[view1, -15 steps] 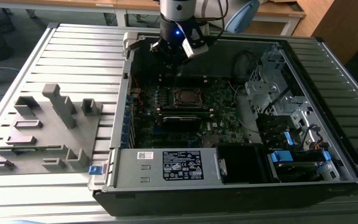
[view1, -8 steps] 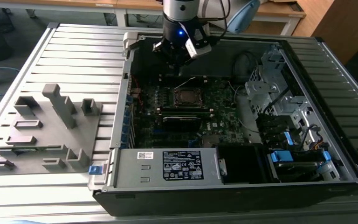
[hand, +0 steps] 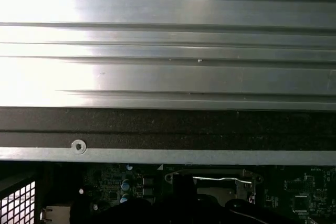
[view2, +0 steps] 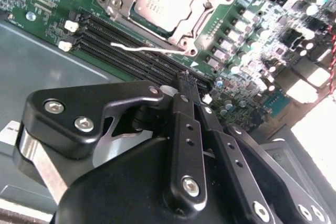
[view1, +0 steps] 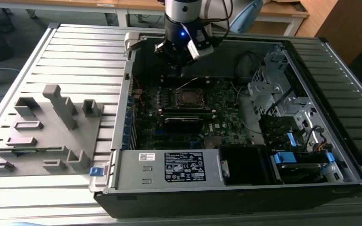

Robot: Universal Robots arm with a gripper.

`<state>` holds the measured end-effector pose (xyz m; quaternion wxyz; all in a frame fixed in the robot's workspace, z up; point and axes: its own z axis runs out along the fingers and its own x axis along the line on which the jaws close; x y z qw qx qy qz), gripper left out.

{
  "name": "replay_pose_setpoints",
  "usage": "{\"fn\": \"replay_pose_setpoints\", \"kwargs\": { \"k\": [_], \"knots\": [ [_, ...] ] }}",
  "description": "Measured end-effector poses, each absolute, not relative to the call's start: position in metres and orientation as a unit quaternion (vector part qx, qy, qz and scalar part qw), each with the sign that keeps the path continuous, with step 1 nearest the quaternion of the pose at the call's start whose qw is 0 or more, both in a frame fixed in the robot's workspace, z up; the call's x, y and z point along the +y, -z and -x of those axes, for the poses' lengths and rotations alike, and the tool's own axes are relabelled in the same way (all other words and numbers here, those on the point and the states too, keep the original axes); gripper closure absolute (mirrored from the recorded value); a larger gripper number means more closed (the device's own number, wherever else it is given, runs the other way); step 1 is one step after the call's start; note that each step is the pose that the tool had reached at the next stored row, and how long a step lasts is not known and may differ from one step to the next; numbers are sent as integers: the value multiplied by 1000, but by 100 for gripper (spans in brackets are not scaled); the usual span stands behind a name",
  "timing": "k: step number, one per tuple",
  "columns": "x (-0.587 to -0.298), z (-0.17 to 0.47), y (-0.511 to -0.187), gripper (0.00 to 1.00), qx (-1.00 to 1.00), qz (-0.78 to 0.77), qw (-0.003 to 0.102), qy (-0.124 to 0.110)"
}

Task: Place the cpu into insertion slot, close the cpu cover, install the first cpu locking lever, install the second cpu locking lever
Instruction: 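Install the first cpu locking lever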

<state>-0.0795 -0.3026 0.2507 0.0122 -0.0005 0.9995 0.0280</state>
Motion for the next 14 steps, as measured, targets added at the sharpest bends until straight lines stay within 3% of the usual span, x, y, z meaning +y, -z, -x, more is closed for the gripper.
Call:
{"fn": "replay_pose_setpoints", "kwargs": {
  "k": [3, 14],
  "knots": [
    [-303, 80, -250, 89, 999, 0, 12, -41],
    [-303, 72, -248, 89, 999, 0, 12, -42]
  ]
}}
